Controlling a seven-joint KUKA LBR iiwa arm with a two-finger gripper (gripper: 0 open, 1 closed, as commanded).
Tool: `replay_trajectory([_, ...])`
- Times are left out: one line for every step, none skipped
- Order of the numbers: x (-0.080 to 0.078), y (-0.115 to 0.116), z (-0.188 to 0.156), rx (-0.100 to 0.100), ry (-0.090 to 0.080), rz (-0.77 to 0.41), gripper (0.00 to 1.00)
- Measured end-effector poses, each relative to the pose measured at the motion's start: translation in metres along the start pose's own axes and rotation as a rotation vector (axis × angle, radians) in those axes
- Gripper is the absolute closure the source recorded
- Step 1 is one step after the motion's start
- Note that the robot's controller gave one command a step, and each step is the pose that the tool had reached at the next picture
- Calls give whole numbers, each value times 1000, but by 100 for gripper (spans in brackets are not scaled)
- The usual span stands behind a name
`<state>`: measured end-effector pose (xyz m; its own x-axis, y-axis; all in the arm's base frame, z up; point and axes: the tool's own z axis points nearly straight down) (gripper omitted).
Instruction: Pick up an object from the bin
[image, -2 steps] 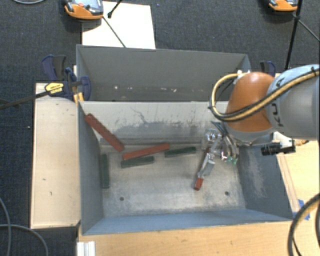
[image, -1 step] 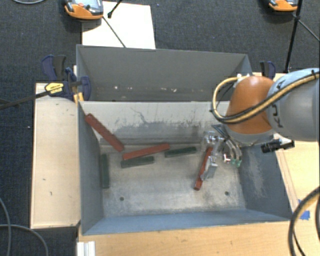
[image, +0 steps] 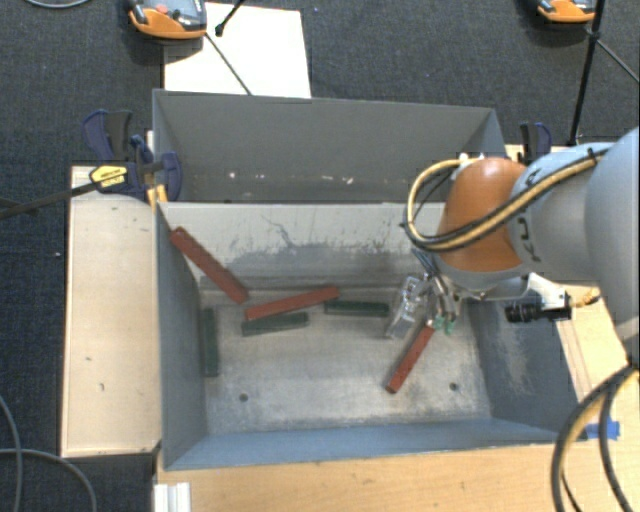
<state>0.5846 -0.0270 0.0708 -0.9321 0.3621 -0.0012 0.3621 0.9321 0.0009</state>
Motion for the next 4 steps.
replay_trajectory([0,0,0,1,0,-2,0])
replay_trajectory([0,0,0,1,0,-2,0])
replay_trajectory([18,-47,0,0,1,-565,100])
replay_trajectory([18,-47,0,0,1,-563,0])
